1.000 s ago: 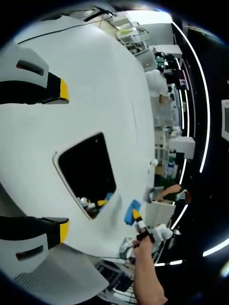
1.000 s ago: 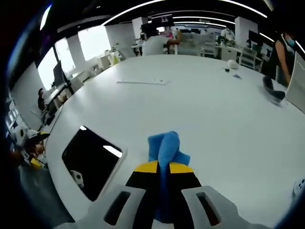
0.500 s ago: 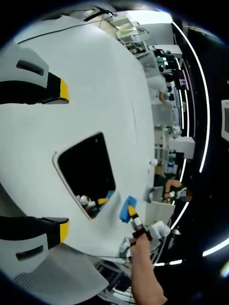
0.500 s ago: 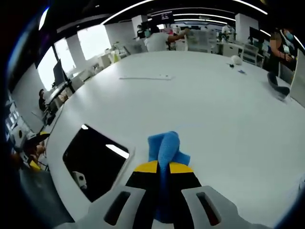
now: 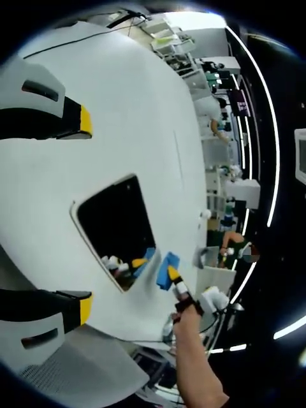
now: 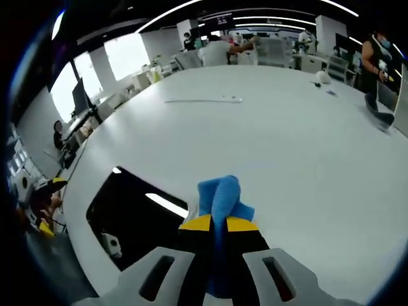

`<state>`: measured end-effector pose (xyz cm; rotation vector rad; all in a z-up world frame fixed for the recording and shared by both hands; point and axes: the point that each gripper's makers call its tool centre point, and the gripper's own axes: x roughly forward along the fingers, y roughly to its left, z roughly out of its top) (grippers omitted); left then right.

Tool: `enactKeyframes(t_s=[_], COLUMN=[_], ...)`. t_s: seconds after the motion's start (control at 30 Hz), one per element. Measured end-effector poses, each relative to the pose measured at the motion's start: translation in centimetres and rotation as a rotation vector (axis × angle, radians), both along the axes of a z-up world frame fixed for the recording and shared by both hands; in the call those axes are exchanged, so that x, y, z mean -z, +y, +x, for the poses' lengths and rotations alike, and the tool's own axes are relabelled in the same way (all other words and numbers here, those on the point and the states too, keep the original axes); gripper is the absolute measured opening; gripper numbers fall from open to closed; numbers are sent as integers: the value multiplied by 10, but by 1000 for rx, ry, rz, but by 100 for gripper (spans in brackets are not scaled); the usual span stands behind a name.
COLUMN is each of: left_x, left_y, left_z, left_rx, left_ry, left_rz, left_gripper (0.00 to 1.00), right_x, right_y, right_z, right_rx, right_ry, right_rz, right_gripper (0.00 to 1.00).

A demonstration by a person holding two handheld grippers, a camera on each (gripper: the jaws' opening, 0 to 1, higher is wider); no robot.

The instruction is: Wipe the mirror surface with the cleaning cloth until all visible marks leave the cleaned area.

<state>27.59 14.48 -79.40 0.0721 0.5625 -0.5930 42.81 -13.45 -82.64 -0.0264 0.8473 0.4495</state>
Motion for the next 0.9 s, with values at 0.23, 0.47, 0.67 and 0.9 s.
enactKeyframes(t_s=[0.23,0.47,0.67,0.9], left_x=[1,2,4,6], left_y=[-2,-4,-11,-10], left_z=[-2,-3,-6,-6], left_rx=[10,13,50,46], left_ry=[8,21,34,43], left_rz=[-1,-17,-20,-18], left_gripper=[99,99,99,99], right_x=[9,13,16,25], right_y=[14,23,35,46], right_z=[-1,-5,-2,-5], right_rx=[2,20,42,34], right_ry=[13,29,29,40], right_rz=[-1,4,4,-43], right_gripper=[1,1,1,1])
